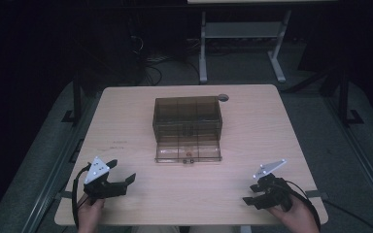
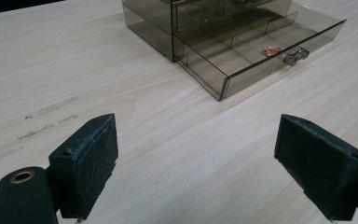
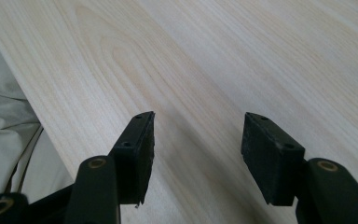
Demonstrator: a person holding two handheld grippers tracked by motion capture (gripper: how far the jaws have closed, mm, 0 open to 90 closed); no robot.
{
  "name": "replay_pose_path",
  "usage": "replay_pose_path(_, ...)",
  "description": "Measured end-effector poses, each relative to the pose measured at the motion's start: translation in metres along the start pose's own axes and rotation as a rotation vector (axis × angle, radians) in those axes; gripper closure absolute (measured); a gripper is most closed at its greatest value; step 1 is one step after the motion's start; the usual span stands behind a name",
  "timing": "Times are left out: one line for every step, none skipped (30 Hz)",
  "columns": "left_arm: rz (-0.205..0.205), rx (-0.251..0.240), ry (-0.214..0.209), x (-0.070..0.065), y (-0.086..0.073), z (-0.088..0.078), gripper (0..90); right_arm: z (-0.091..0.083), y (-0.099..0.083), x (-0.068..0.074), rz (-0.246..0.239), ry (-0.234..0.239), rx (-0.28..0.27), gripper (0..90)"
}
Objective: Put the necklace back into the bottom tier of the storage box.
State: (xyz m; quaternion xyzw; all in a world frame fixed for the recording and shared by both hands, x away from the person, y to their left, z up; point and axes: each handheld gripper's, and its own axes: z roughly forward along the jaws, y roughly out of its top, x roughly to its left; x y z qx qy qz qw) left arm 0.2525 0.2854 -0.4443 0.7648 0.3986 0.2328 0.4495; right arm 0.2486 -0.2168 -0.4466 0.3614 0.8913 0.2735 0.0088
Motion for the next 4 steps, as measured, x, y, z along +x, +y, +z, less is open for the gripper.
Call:
replay_pose_path(0.003, 0.001, 0.000, 0.0000, 0.0001, -0.0001, 13.0, -0.0009, -0.0012, 0.0006, 0.007, -0.002, -0.003, 43.5)
replay_pose_path(0.007, 0.002, -0.001, 0.0000, 0.0004, -0.0002, 13.0, -0.0013, -0.0023, 0.0002, 0.000, -0.007, -0.007, 43.2)
replay_pose_path(0.007, -0.001, -0.001, -0.0001, 0.0006, -0.0003, 13.0, -0.0023, -0.0034, 0.0010, 0.005, -0.017, -0.004, 42.7)
replay_pose_path(0.007, -0.001, -0.001, -0.0001, 0.0006, -0.0003, 13.0, -0.0033, -0.0046, 0.0009, 0.000, -0.025, -0.006, 42.4)
